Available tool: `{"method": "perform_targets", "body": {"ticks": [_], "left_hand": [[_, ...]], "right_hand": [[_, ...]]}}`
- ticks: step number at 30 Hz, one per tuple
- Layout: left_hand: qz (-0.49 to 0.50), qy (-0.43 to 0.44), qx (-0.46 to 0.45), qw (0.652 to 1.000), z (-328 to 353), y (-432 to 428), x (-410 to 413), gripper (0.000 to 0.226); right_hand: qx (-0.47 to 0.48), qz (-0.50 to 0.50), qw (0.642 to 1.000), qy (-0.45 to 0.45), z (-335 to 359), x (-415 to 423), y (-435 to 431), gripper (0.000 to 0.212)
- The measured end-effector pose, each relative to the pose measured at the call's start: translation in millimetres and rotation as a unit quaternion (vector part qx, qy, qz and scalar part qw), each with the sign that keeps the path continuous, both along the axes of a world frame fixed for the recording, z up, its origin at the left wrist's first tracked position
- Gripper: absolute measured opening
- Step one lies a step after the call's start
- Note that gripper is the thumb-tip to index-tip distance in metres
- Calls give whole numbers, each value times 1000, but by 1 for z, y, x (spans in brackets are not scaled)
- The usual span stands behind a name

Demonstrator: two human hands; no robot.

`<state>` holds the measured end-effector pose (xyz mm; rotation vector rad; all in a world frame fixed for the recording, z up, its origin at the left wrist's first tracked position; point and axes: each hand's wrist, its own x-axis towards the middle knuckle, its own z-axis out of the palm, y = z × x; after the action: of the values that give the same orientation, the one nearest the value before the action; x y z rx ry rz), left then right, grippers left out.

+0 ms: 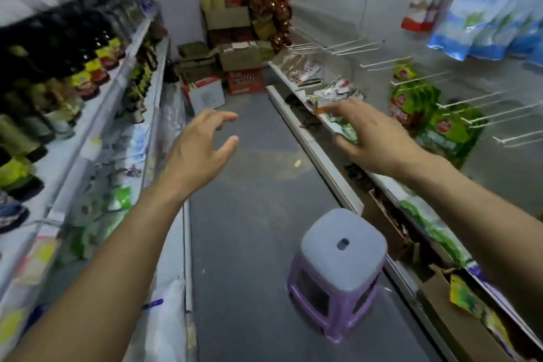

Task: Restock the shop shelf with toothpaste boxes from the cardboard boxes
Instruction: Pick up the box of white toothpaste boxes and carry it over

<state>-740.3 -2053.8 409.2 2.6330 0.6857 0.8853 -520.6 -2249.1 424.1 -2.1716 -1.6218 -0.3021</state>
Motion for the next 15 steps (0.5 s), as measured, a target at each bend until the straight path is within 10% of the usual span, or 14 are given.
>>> {"method": "perform_targets", "body": {"ticks": [15], "left_hand": [[93, 48, 15, 994, 3, 414, 89, 37]], "right_hand": [[12, 45, 998, 39, -24, 136, 446, 44]]}}
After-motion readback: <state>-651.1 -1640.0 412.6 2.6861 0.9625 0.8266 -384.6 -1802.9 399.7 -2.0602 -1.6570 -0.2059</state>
